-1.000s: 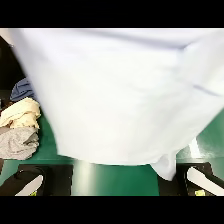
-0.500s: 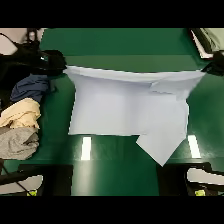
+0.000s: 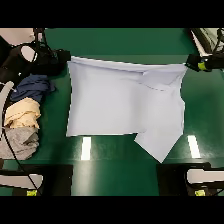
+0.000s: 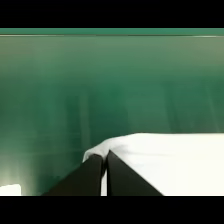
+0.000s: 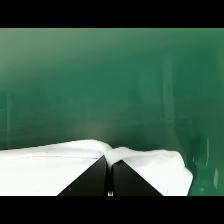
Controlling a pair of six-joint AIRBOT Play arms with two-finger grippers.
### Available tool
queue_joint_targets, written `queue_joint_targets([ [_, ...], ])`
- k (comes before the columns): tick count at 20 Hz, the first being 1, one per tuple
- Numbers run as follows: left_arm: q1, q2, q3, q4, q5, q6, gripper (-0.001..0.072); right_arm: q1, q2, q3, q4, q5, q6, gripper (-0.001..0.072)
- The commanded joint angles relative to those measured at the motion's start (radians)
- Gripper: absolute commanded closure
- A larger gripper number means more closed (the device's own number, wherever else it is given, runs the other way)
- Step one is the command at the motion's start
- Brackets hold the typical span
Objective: Fold the shirts.
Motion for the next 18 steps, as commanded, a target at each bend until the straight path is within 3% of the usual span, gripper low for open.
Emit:
queue_joint_targets([
  [1, 0.0, -0.037, -0.002, 0.092, -0.055, -0.001, 0.0685, 0.019, -0.033, -0.005, -0.003, -0.021, -0.016, 0.0698],
  [4, 0.0, -0.046, -0.001, 0.225, -0.286, -0.001, 0.0685, 0.037, -0.057, -0.005, -0.118, 0.183, -0.011, 0.0698],
  [7, 0.0, -0.049, -0.021, 0.251, -0.477, -0.001, 0.0685, 0.074, -0.06, -0.005, -0.238, 0.294, 0.007, 0.0698],
  [14, 0.0, -0.049, -0.126, 0.249, -0.512, -0.01, 0.0684, 0.083, -0.063, -0.005, -0.235, 0.421, 0.026, 0.0694],
  [15, 0.0, -0.049, -0.124, 0.249, -0.515, -0.01, 0.0636, 0.083, -0.063, -0.005, -0.232, 0.44, 0.026, 0.0675],
  [16, 0.0, -0.049, -0.122, 0.249, -0.519, -0.021, 0.0346, 0.083, -0.063, -0.005, -0.225, 0.46, 0.026, 0.048],
  [17, 0.001, -0.047, -0.122, 0.256, -0.528, -0.042, 0.0192, 0.083, -0.063, -0.005, -0.226, 0.482, 0.026, 0.0309],
  [18, 0.001, -0.043, -0.122, 0.274, -0.549, -0.056, 0.0195, 0.083, -0.062, -0.005, -0.226, 0.512, 0.026, 0.0301],
])
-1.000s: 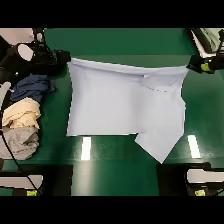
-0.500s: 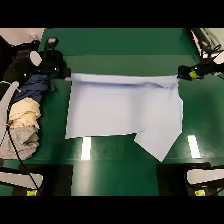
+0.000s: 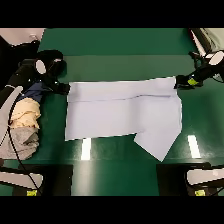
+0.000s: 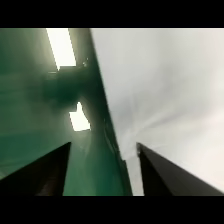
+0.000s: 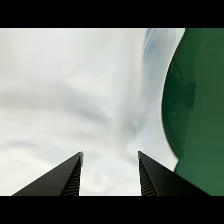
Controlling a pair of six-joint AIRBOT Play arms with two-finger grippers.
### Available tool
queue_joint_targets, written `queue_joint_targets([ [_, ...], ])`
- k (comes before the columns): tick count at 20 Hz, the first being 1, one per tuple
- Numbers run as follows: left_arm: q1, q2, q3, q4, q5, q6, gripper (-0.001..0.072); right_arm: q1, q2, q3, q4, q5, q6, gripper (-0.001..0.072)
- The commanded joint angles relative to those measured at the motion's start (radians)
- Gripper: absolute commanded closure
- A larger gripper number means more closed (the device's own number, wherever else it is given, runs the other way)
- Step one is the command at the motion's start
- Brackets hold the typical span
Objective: Fold the shirts.
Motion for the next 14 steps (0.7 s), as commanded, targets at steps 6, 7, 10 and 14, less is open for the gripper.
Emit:
queue_joint_targets([
  [6, -0.002, 0.176, -0.129, 0.013, -0.116, -0.04, 0.0293, -0.021, 0.093, -0.001, 0.006, 0.243, -0.003, 0.0302],
  [7, -0.001, 0.23, -0.204, -0.019, -0.1, -0.042, 0.0293, -0.029, 0.12, -0.001, 0.006, 0.254, -0.005, 0.0303],
  [10, -0.002, 0.381, -0.453, -0.106, -0.082, -0.04, 0.0293, -0.06, 0.201, -0.001, 0.006, 0.267, -0.009, 0.0303],
  [14, -0.001, 0.529, -0.681, -0.231, -0.013, -0.042, 0.0292, -0.083, 0.268, -0.001, 0.006, 0.267, -0.01, 0.0303],
])
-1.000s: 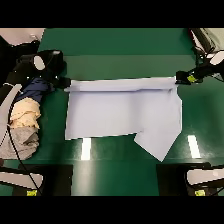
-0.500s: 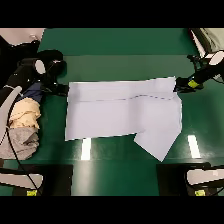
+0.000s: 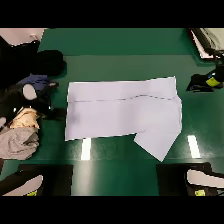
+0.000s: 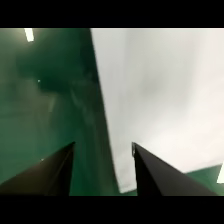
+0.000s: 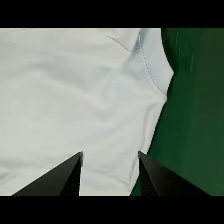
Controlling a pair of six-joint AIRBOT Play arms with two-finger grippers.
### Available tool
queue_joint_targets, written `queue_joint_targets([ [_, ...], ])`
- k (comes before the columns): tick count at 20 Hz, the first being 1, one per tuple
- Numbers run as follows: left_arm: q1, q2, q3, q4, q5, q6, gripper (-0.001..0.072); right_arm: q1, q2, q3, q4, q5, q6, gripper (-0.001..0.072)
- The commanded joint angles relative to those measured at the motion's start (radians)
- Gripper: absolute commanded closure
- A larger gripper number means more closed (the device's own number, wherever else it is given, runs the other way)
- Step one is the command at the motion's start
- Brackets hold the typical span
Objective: Fold the shirts.
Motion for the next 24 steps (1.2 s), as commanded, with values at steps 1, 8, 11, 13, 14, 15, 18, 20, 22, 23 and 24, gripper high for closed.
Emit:
queue_joint_targets([
  [1, 0.001, 0.113, -0.188, -0.124, 0.058, -0.004, 0.0292, -0.014, 0.056, 0.0, 0.001, 0.01, -0.002, 0.0303],
  [8, 0.001, 0.116, -0.288, -0.171, 0.09, -0.019, 0.0294, 0.001, 0.06, 0.0, 0.055, 0.011, -0.006, 0.0304],
  [11, 0.001, 0.116, -0.288, -0.194, 0.092, -0.019, 0.0473, 0.0, 0.06, 0.0, 0.079, 0.04, -0.018, 0.0305],
  [13, 0.001, 0.117, -0.284, -0.211, 0.099, -0.016, 0.0684, 0.0, 0.066, -0.016, 0.077, 0.066, -0.018, 0.0305],
  [14, 0.001, 0.117, -0.272, -0.216, 0.098, -0.005, 0.0684, 0.0, 0.086, -0.06, 0.072, 0.06, -0.018, 0.0305],
  [15, 0.001, 0.119, -0.245, -0.222, 0.09, 0.009, 0.0685, 0.0, 0.116, -0.126, 0.069, 0.052, -0.018, 0.0305],
  [18, 0.001, 0.119, -0.13, -0.222, 0.057, 0.039, 0.0684, -0.018, 0.234, -0.396, 0.071, 0.023, -0.017, 0.0305],
  [20, 0.001, 0.119, -0.073, -0.225, 0.042, 0.061, 0.0684, -0.067, 0.318, -0.596, 0.077, 0.005, -0.016, 0.0306],
  [22, 0.001, 0.119, -0.053, -0.225, 0.042, 0.06, 0.0684, -0.134, 0.401, -0.776, 0.08, -0.001, -0.016, 0.0306],
  [23, 0.001, 0.119, -0.053, -0.225, 0.042, 0.061, 0.0684, -0.164, 0.442, -0.855, 0.08, -0.011, -0.017, 0.0305],
  [24, 0.001, 0.119, -0.053, -0.225, 0.042, 0.061, 0.0684, -0.189, 0.475, -0.917, 0.081, -0.027, -0.016, 0.0305],
])
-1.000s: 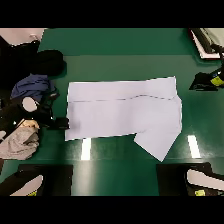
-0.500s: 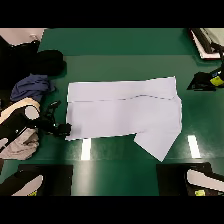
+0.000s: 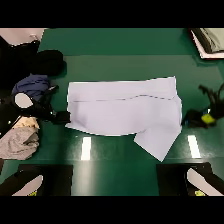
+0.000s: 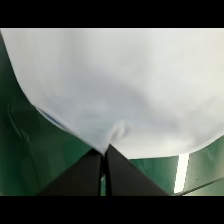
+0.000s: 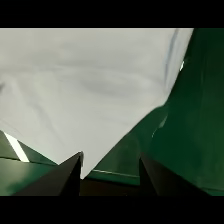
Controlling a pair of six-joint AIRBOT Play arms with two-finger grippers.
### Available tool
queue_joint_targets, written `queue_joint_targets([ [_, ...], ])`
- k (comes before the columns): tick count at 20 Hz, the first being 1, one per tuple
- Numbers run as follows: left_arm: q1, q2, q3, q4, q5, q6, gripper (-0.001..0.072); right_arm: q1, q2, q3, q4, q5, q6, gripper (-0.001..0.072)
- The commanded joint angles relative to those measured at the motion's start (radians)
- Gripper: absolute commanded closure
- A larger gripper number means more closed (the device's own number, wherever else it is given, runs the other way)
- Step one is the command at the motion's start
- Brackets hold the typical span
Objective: Fold the shirts.
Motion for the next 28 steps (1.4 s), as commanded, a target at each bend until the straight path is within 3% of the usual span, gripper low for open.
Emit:
queue_joint_targets([
  [1, 0.001, 0.001, 0.028, -0.003, -0.006, 0.011, 0.0684, -0.084, 0.131, -0.267, 0.019, -0.055, 0.001, 0.0306],
  [6, 0.001, 0.001, 0.028, -0.003, -0.011, 0.011, 0.0684, -0.08, 0.163, -0.378, 0.145, -0.189, 0.008, 0.0306],
  [8, 0.001, 0.001, 0.028, -0.003, -0.016, 0.012, 0.0684, -0.058, 0.126, -0.378, 0.15, -0.23, 0.009, 0.0346],
  [14, 0.001, 0.001, 0.028, -0.003, -0.043, 0.03, 0.0684, -0.074, 0.04, -0.378, 0.154, -0.3, 0.009, 0.0351],
  [16, 0.001, 0.001, 0.028, -0.003, -0.042, 0.029, 0.0684, -0.048, 0.04, -0.377, 0.153, -0.329, 0.008, 0.0509],
  [17, 0.001, 0.001, 0.029, -0.003, -0.04, 0.03, 0.0684, -0.033, 0.047, -0.377, 0.152, -0.341, 0.008, 0.0655],
  [18, 0.001, 0.001, 0.029, -0.003, -0.04, 0.03, 0.0685, -0.02, 0.066, -0.376, 0.15, -0.347, 0.008, 0.0693],
  [23, 0.001, 0.071, 0.067, -0.003, -0.072, 0.027, 0.0686, -0.012, 0.237, -0.223, 0.111, -0.159, 0.052, 0.0696],
  [28, 0.001, 0.192, 0.074, 0.003, 0.043, 0.026, 0.0685, -0.012, 0.292, -0.015, 0.109, -0.196, 0.083, 0.0697],
])
